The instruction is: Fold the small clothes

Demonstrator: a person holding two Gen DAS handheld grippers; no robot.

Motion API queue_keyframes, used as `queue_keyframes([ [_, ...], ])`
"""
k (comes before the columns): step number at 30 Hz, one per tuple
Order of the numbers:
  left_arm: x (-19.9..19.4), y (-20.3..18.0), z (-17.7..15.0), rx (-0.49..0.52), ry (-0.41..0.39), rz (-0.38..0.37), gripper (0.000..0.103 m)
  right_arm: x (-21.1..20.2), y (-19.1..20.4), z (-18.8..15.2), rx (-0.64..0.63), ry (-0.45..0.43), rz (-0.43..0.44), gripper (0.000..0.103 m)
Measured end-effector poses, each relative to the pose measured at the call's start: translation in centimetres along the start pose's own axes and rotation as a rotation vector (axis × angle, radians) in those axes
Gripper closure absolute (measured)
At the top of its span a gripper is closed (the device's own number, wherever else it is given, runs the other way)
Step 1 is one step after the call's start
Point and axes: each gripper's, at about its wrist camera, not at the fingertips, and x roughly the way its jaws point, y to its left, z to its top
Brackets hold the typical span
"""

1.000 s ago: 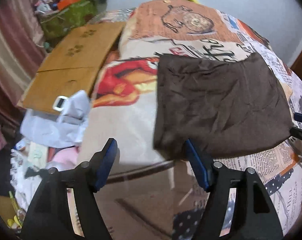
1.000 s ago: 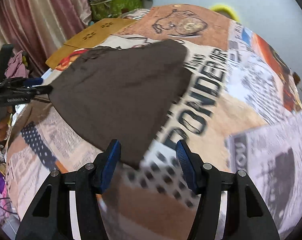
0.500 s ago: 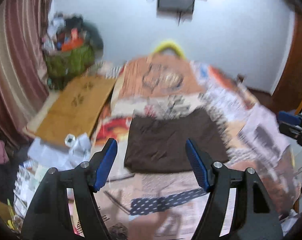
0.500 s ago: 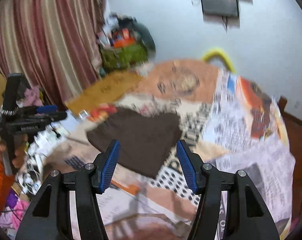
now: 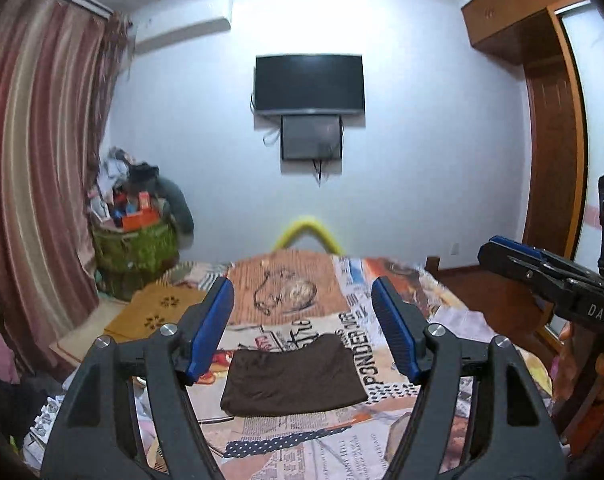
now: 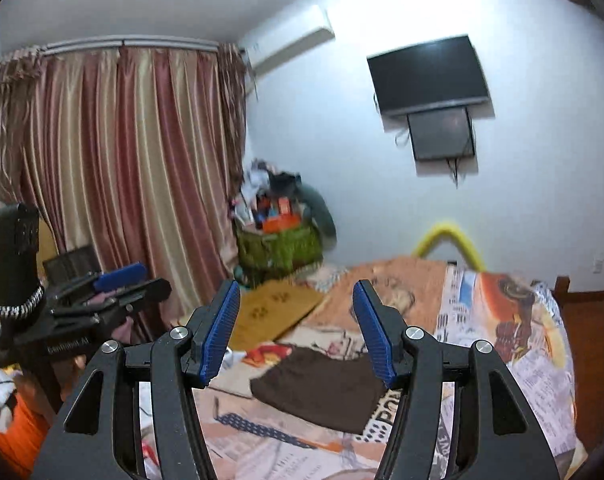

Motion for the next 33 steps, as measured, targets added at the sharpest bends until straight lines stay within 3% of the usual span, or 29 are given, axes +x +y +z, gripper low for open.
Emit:
queue_keyframes([
  [6,-3.2,-1.1,-0.7,-0.023,-0.052,0.008,0.017,-2.2,1.5,-1.3,0.018,-0.07,-0.063,0.026],
  [9,-3.7,-1.0,-1.0,-0.04,-0.054,0.021,0.001,-2.2,1.2,-1.5,0.045,-0.065,-0.087,0.016],
  [12,-3.9,-0.6,-1.1,-0.064,-0.045,0.024,0.0,-2.4,1.3,-1.4,0.036,-0.07,-0.13,0.001],
  [33,-3.9,-0.3,-1.6,-0.096,-0.015,0.041,0.0,-3.0,2.2,-2.0,-0.001,-0.049,-0.158,0.0],
])
